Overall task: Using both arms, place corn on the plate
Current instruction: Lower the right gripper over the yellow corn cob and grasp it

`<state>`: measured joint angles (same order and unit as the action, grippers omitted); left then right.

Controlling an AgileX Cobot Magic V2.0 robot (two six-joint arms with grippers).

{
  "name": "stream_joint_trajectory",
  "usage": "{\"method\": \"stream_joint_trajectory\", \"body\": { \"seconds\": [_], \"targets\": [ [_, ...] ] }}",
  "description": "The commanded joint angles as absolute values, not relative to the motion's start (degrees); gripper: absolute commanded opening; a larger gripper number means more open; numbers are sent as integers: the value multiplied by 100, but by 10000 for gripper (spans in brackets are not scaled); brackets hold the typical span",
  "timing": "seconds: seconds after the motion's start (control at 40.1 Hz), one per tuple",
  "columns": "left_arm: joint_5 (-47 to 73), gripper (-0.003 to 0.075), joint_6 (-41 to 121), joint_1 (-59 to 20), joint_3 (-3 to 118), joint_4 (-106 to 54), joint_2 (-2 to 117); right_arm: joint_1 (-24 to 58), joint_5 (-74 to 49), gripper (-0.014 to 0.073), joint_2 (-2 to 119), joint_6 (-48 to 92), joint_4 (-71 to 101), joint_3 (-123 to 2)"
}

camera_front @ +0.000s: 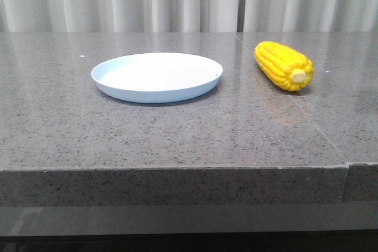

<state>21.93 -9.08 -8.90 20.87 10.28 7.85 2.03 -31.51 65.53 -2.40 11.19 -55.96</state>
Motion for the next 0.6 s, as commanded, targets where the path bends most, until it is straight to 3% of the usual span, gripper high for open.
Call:
{"method": "stream_joint_trajectory", "body": {
  "seconds": [0.0,0.274,0.573],
  "targets": [
    [1706,-20,-917,-883,2247,1039,857,401,-3201,640,7091,-194,1265,-6275],
    [1706,-20,-917,-883,2247,1039,857,1048,-3855,640,8695,-194,1383,-7669],
    [1706,-20,-917,-883,2247,1039,857,1162,-4146,640,9894,-194,1488,-8354]
  ]
}}
